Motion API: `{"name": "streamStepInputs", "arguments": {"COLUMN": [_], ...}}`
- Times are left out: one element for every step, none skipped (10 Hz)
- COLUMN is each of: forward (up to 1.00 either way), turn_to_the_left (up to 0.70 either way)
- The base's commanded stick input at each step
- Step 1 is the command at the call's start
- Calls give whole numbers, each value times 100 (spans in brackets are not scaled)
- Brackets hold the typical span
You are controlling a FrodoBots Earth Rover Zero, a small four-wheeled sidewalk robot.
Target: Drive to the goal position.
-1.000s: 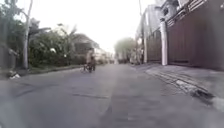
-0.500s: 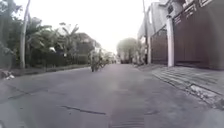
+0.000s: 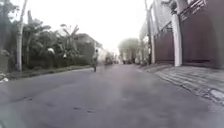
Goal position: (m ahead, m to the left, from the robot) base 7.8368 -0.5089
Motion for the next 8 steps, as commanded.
{"name": "streamStepInputs", "arguments": {"forward": [100,100,100,100,100,100,100,100], "turn_to_the_left": [-36,-36,-36,-36,-36,-36,-18,0]}}
